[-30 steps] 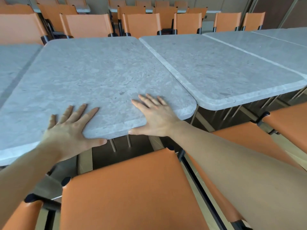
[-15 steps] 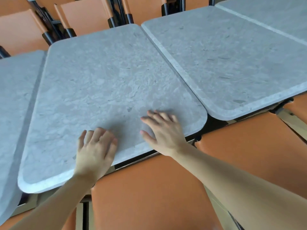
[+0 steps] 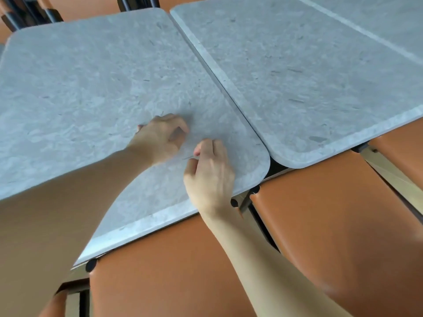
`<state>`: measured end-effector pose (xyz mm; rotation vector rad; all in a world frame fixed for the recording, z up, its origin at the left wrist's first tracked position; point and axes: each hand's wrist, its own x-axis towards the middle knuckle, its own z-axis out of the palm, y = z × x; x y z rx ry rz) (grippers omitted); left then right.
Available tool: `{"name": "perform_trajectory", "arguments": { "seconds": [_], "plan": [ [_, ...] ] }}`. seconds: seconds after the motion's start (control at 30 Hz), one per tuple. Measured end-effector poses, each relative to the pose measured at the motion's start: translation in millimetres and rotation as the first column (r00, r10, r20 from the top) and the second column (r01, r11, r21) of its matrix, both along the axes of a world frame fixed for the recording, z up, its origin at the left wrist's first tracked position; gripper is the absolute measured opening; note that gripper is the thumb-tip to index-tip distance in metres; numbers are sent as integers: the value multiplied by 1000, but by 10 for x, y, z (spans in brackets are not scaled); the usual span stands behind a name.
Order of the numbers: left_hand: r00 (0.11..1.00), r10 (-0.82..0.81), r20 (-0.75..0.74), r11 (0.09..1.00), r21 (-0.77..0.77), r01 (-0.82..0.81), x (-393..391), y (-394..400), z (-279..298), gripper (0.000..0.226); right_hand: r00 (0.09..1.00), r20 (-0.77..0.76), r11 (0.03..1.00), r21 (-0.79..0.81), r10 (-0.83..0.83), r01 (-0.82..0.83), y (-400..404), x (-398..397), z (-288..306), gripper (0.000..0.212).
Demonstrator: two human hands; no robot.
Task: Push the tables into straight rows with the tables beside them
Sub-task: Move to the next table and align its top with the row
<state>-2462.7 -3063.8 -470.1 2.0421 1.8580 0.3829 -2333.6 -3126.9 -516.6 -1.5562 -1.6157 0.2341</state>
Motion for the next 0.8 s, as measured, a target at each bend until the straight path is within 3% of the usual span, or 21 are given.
{"name": "perform_trajectory", "arguments": {
  "seconds": [0.1, 0.17, 0.27, 0.4, 0.53, 0.6, 0.7, 0.8],
  "plan": [
    [988, 98, -116, 993, -51, -105, 202, 96, -41, 22, 996, -88, 991, -131, -24, 13, 26, 15, 88, 21],
    [980, 63, -190, 996, -46, -73, 318, 27, -139, 46, 979, -198, 975, -222, -40, -5, 32, 39, 143, 25],
    [975, -78, -206, 995, -74, 64, 289, -35, -190, 80, 966, -254, 983, -184, -36, -12, 2, 67, 172, 29],
    [942, -159, -294, 982, -149, 120, 247, 55, -209, 72, 977, -202, 993, -102, -73, 53, -14, -4, 113, 32],
    [965, -140, -223, 988, -102, 119, 226, 49, -234, 68, 987, -54, 988, -44, -152, 149, -19, -38, 58, 34],
    [971, -127, -202, 990, -82, 112, 222, 61, -236, 64, 966, -119, 974, -23, -228, 227, -27, -3, 71, 42],
    [973, -119, -199, 992, -66, 108, 236, 72, -262, 62, 836, -388, 911, -24, -388, 412, -109, 239, 90, 59],
    [975, -108, -195, 994, -52, 100, 221, 91, -287, 62, 530, -712, 843, -164, -461, 513, -163, 478, 53, 69]
  ]
}}
